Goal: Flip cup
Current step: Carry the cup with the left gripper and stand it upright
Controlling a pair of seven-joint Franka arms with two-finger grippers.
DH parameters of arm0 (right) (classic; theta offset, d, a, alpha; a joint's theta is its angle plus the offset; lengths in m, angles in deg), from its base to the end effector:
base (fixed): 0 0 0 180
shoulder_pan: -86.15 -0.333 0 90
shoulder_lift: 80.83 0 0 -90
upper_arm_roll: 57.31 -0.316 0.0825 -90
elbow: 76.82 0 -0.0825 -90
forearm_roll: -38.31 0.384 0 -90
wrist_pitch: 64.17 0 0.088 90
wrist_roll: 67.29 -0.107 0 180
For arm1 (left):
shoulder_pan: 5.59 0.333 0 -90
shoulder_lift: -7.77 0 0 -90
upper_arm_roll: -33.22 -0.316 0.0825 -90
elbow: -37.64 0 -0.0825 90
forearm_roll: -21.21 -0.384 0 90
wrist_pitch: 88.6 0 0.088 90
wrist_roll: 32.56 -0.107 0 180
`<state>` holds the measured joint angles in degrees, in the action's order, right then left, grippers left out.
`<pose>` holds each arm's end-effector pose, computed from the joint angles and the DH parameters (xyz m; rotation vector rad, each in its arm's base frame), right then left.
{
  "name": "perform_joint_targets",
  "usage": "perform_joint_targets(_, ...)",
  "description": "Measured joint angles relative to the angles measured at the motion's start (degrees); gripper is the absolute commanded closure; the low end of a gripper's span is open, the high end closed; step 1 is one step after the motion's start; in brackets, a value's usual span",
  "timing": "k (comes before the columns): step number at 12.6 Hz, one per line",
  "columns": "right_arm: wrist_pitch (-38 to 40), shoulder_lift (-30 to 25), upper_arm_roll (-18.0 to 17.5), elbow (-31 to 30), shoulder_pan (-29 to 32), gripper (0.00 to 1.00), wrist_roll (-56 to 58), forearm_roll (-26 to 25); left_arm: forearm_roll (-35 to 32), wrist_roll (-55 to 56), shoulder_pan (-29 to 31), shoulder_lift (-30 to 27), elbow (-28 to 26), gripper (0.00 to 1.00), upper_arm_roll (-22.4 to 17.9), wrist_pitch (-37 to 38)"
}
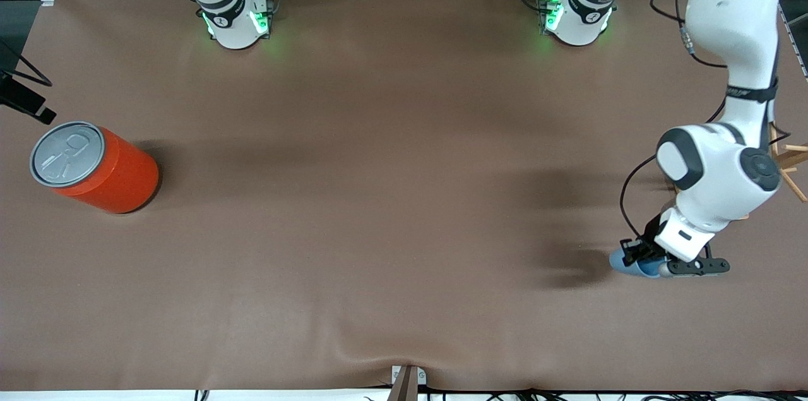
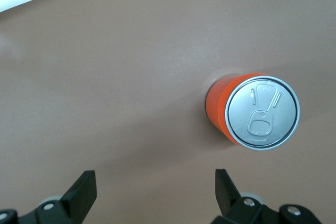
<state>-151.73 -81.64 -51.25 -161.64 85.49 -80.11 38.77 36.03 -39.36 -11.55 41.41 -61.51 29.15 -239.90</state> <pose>0.5434 -0.0510 0.6709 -3.0873 0.4942 -0.0956 0.6982 -0.0225 0.2770 2.9916 0.0550 0.4986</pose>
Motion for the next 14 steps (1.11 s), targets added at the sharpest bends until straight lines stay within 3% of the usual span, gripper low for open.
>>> perform_joint_targets(5,-1.10,-2.44,-2.15,-0.04,0.21,0.00,1.00,-2.18,-2.17,0.07,-3.49,2.25,-0.29,1.00,0.09,-2.08)
perform_joint_targets(6,-1.10,-2.50,-2.48,0.28,0.21,0.00,1.23,-2.72,-2.17,0.08,-4.07,2.21,-0.35,0.36,0.09,-2.08)
perform_joint_targets(7,-0.88,-2.51,-2.60,0.37,0.22,0.00,2.50,-2.94,-2.17,0.08,-4.35,2.10,-0.48,0.00,0.07,-2.09)
perform_joint_targets(10,1.73,-2.51,-2.60,0.36,0.73,0.00,9.29,-3.11,-2.51,-0.25,-3.95,0.48,-0.51,0.00,-0.31,-2.45)
perform_joint_targets(14,2.31,-2.52,-3.48,0.38,1.01,0.00,10.96,-3.10,-5.57,-0.89,-3.22,-6.35,-0.46,0.00,-0.57,0.78)
